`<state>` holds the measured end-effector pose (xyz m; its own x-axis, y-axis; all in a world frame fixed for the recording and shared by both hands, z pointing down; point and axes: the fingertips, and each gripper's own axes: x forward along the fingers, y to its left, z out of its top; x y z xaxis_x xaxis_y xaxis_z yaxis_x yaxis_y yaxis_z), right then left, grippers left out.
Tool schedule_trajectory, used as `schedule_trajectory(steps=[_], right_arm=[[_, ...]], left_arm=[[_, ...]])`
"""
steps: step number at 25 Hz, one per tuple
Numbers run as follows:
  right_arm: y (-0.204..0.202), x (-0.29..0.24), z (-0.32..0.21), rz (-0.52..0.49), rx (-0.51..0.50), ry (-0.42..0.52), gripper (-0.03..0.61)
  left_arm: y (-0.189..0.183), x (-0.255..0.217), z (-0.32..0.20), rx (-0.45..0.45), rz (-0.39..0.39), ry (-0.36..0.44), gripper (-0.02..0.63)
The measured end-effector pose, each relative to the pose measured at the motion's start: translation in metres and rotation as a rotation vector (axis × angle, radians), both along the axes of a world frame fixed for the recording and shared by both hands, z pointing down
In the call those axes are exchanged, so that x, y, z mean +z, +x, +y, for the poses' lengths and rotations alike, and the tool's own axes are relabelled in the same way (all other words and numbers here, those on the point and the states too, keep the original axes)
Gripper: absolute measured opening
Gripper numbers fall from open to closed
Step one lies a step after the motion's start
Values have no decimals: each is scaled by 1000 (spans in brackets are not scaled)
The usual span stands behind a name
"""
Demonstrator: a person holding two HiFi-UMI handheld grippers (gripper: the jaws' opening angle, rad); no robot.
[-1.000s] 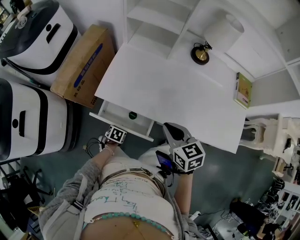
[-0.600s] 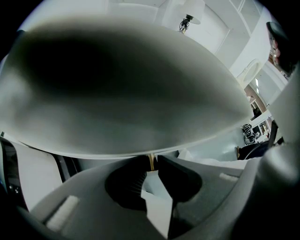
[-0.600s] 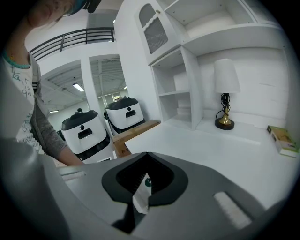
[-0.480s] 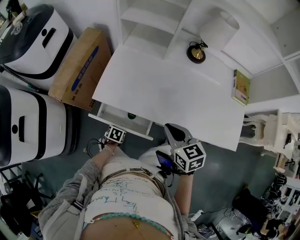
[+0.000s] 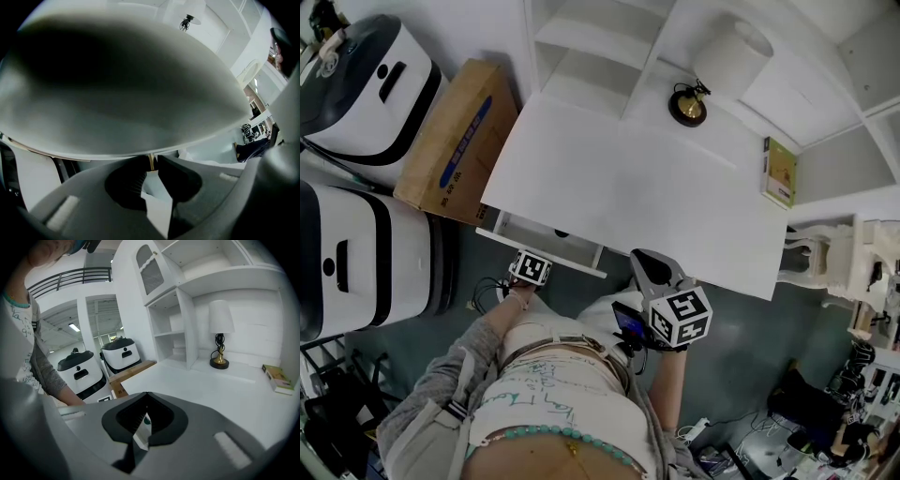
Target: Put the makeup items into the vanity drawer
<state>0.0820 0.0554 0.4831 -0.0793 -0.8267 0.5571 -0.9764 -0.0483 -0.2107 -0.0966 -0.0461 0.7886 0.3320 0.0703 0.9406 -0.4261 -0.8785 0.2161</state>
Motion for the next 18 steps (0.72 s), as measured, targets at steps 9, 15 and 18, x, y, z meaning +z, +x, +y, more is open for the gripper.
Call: schedule_trajectory(steps=[9, 15, 18], right_arm=[[9, 3, 0, 0, 20, -8, 29], [14, 2, -4, 4, 26, -8, 29], [17, 2, -5, 2, 32, -9, 29]], left_arm=[[12, 3, -6, -5, -2, -9, 80], [17, -1, -11, -2, -2, -1, 80], [19, 1, -12, -7, -4, -7, 80]])
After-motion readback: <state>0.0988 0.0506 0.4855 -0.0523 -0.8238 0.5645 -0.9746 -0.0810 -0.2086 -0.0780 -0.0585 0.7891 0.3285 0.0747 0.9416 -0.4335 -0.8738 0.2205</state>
